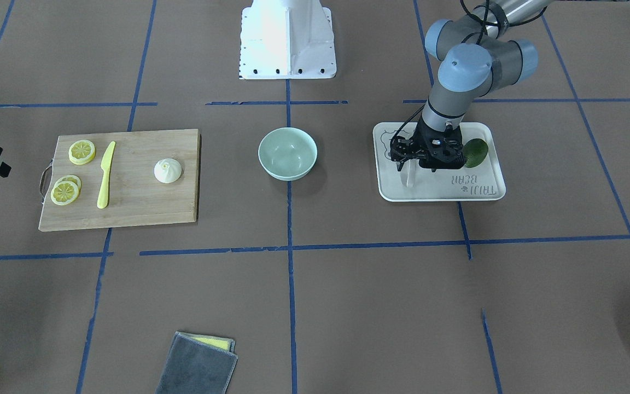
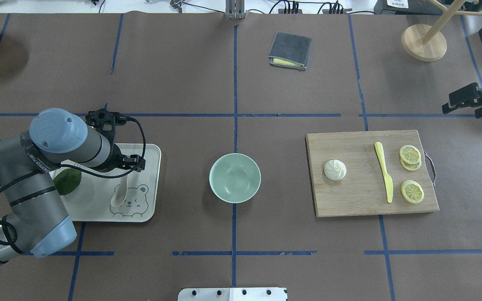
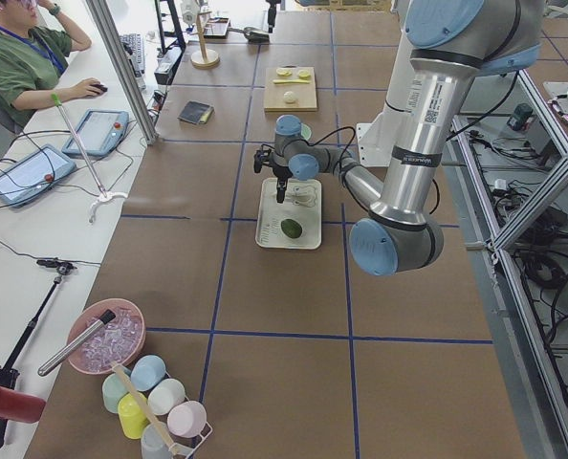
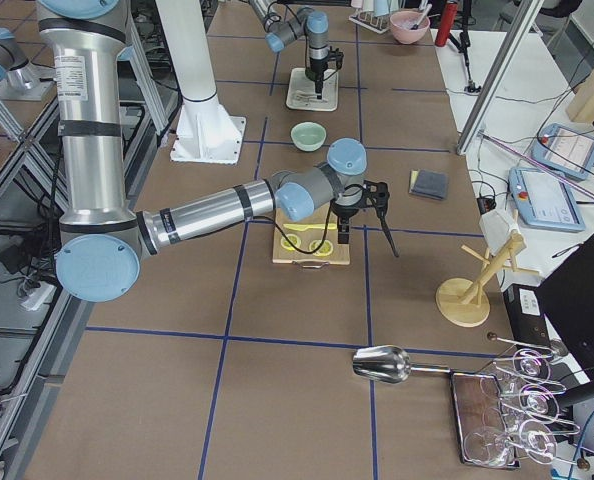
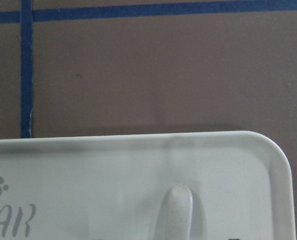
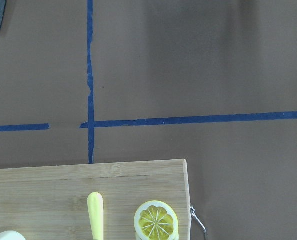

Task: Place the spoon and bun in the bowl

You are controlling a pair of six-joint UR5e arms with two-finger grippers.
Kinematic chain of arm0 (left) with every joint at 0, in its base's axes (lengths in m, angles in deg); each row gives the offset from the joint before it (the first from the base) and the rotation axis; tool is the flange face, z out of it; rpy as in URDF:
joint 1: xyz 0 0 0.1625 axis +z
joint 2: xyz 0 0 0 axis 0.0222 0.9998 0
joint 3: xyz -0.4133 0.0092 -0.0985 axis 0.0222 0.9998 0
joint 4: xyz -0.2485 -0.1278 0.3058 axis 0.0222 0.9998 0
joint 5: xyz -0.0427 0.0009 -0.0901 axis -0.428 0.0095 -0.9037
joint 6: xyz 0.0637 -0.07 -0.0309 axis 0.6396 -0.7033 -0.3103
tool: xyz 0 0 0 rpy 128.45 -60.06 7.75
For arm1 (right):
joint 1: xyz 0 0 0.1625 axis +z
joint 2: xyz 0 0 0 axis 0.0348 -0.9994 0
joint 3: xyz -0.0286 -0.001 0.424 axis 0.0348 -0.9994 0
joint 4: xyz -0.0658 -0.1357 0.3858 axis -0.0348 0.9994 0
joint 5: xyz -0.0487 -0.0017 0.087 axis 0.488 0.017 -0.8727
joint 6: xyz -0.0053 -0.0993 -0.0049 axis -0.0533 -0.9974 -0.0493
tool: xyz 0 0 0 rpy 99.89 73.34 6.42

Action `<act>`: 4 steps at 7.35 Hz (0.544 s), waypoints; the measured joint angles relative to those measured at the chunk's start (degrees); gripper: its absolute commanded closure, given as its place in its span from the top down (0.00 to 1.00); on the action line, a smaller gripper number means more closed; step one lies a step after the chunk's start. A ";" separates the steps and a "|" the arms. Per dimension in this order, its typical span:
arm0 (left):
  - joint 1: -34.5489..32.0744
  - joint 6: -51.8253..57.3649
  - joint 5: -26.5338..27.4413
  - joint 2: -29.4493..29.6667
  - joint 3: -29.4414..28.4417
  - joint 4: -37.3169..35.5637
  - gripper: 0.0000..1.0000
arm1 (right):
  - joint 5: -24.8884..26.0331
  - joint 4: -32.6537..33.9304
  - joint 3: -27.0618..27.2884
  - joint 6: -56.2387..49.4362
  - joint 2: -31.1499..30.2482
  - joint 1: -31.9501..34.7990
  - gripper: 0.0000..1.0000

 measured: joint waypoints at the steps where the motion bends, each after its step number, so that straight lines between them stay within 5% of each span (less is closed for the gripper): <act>1: 0.59 0.01 0.00 -0.03 -0.06 0.01 0.80 | 0.34 0.00 0.16 0.60 0.25 -0.98 1.00; 3: 1.20 -0.02 0.00 -0.14 -0.14 0.01 0.65 | 0.54 0.05 0.22 0.97 0.84 -2.18 1.00; 4: 1.25 0.02 0.00 -0.19 -0.18 0.01 0.49 | 0.53 0.06 0.24 1.01 1.10 -2.57 1.00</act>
